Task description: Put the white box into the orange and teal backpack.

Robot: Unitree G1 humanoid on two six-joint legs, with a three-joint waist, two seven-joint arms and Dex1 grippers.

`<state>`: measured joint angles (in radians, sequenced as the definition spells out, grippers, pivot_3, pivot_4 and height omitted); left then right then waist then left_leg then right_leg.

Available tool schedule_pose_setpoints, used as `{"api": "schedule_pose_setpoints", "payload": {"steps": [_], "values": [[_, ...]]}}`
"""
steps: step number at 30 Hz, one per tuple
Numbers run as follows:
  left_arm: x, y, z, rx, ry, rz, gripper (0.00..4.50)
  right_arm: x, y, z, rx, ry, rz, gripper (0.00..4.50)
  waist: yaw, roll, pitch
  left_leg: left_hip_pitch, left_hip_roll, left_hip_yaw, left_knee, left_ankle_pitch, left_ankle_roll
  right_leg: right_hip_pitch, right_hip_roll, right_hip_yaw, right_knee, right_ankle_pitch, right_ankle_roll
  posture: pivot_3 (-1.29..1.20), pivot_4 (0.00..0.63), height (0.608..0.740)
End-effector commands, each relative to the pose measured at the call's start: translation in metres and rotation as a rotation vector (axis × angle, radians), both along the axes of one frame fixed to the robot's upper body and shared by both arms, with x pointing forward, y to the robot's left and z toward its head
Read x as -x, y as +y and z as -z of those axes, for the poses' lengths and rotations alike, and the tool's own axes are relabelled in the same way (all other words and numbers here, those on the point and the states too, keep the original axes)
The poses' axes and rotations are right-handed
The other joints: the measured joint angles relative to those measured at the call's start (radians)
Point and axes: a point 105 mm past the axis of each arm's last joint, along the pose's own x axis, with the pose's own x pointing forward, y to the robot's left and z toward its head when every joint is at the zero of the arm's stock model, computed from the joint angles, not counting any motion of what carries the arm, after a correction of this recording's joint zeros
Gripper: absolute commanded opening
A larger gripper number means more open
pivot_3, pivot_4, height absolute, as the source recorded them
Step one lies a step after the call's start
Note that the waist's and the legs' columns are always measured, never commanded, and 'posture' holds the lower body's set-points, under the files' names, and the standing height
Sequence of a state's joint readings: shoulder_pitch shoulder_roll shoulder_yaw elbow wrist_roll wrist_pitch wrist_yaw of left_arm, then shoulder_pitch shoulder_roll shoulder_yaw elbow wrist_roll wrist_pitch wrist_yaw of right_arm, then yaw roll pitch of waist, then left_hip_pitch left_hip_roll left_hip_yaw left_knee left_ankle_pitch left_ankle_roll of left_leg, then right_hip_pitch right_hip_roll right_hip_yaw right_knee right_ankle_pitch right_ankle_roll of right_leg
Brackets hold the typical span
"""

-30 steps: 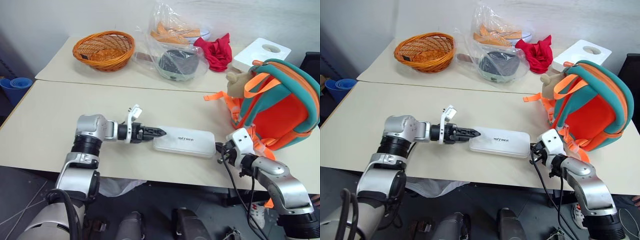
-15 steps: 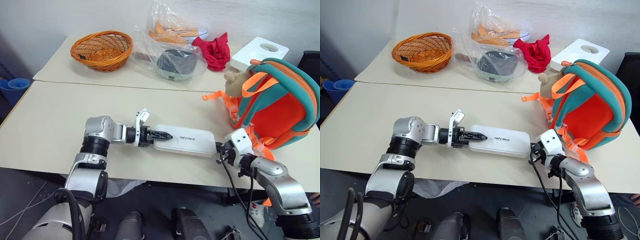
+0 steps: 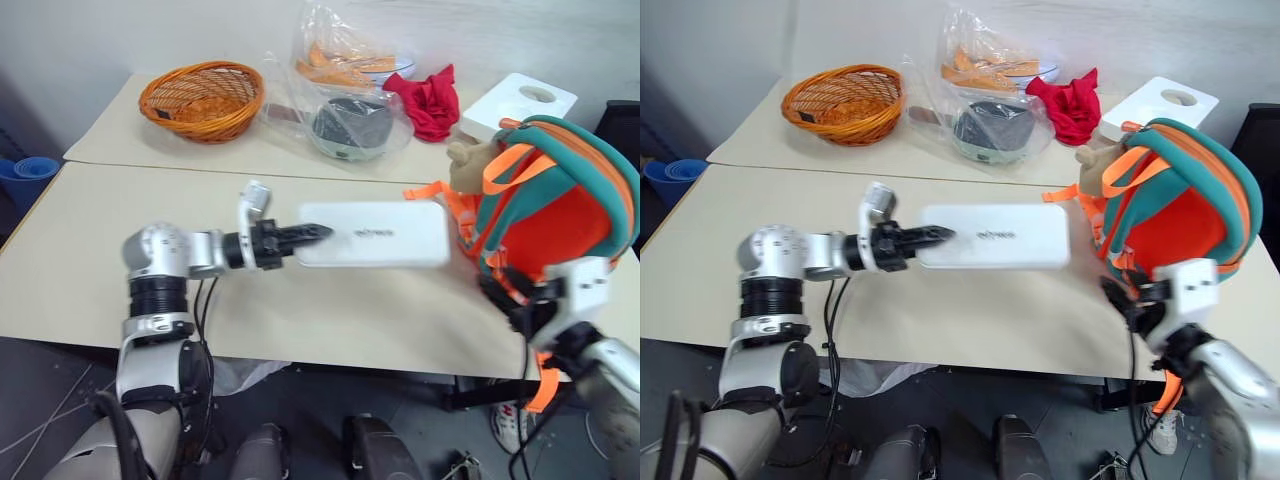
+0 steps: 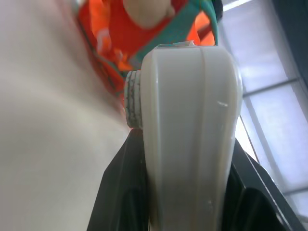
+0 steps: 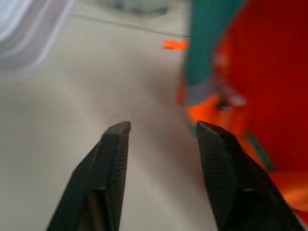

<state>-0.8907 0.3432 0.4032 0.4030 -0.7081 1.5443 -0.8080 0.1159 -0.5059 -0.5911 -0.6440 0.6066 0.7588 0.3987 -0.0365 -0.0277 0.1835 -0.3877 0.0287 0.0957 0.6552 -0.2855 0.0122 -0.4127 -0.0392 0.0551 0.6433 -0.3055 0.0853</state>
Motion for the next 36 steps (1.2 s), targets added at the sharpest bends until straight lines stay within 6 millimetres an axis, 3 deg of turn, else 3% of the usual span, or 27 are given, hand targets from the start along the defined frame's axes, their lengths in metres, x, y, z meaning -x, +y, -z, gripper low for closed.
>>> {"api": "schedule_pose_setpoints", "payload": {"steps": [1, 4, 9, 15, 19, 24, 29, 33, 36], "values": [[0.005, 0.015, -0.023, 0.035, -0.118, -0.03, 1.25, -0.007, 0.003, -0.019, -0.04, -0.064, 0.016, 3.59, -0.004, 0.0, 0.0, 0.0, 0.0, 0.0, 0.0, 0.0, 0.0, 0.0, 0.0, 0.0, 0.001, 0.0, 0.0, 0.0, 0.15, 0.74], [0.013, 0.021, -0.039, 0.064, -0.2, -0.019, 1.25, -0.025, 0.01, -0.015, -0.049, -0.046, 0.013, 4.48, -0.005, 0.0, 0.0, 0.001, 0.0, 0.0, -0.002, 0.001, -0.001, -0.001, 0.0, 0.0, 0.001, 0.0, -0.001, 0.0, 0.15, 0.74], [0.015, 0.03, -0.056, 0.071, -0.329, -0.07, 1.25, -0.065, 0.02, -0.016, -0.077, -0.053, 0.012, 4.48, 0.003, 0.0, 0.0, -0.001, -0.001, 0.0, -0.004, 0.005, -0.007, -0.003, 0.0, 0.0, 0.0, -0.001, -0.002, 0.0, 0.15, 0.74], [0.008, 0.037, -0.053, 0.028, -0.354, -0.149, 1.25, -0.107, 0.005, -0.018, -0.105, -0.076, 0.125, 4.48, 0.003, 0.0, 0.0, -0.002, -0.001, 0.0, -0.004, 0.005, -0.006, -0.004, -0.001, 0.0, 0.0, -0.001, -0.002, 0.0, 0.15, 0.74], [0.002, 0.05, -0.054, -0.005, -0.436, -0.268, 1.25, -0.119, 0.005, -0.023, -0.107, -0.12, 0.117, 3.56, 0.003, 0.0, 0.0, -0.002, -0.001, 0.0, -0.005, 0.005, -0.006, -0.004, 0.0, 0.0, -0.001, -0.001, -0.002, 0.0, 0.15, 0.74], [0.002, 0.063, -0.058, 0.008, -0.483, -0.332, 1.25, -0.118, 0.015, -0.028, -0.097, -0.149, 0.041, 1.74, -0.001, 0.0, 0.0, -0.002, 0.0, 0.0, -0.005, 0.005, -0.006, -0.004, 0.0, 0.0, 0.0, -0.001, -0.002, 0.0, 0.15, 0.74], [-0.007, 0.079, -0.063, -0.006, -0.52, -0.41, 1.25, -0.105, 0.053, -0.044, -0.107, -0.159, -0.225, 0.04, -0.005, 0.0, 0.0, -0.002, 0.0, 0.0, -0.005, 0.005, -0.006, -0.004, 0.0, 0.0, 0.0, -0.001, -0.002, 0.0, 0.15, 0.74], [-0.012, 0.087, -0.077, 0.006, -0.574, -0.433, 1.25, -0.054, 0.106, -0.063, -0.109, -0.121, -0.67, 0.01, -0.004, 0.0, 0.001, -0.003, 0.0, 0.0, -0.005, 0.005, -0.006, -0.004, 0.0, -0.001, 0.0, -0.001, -0.002, 0.0, 0.15, 0.74], [-0.008, 0.083, -0.09, -0.003, -0.675, -0.393, 1.25, -0.025, 0.118, -0.077, -0.12, -0.108, -0.833, 0.01, -0.002, -0.001, 0.001, -0.004, 0.001, -0.001, -0.006, 0.005, -0.006, -0.005, 0.001, -0.002, 0.0, -0.001, -0.002, 0.0, 0.15, 0.74]]}}
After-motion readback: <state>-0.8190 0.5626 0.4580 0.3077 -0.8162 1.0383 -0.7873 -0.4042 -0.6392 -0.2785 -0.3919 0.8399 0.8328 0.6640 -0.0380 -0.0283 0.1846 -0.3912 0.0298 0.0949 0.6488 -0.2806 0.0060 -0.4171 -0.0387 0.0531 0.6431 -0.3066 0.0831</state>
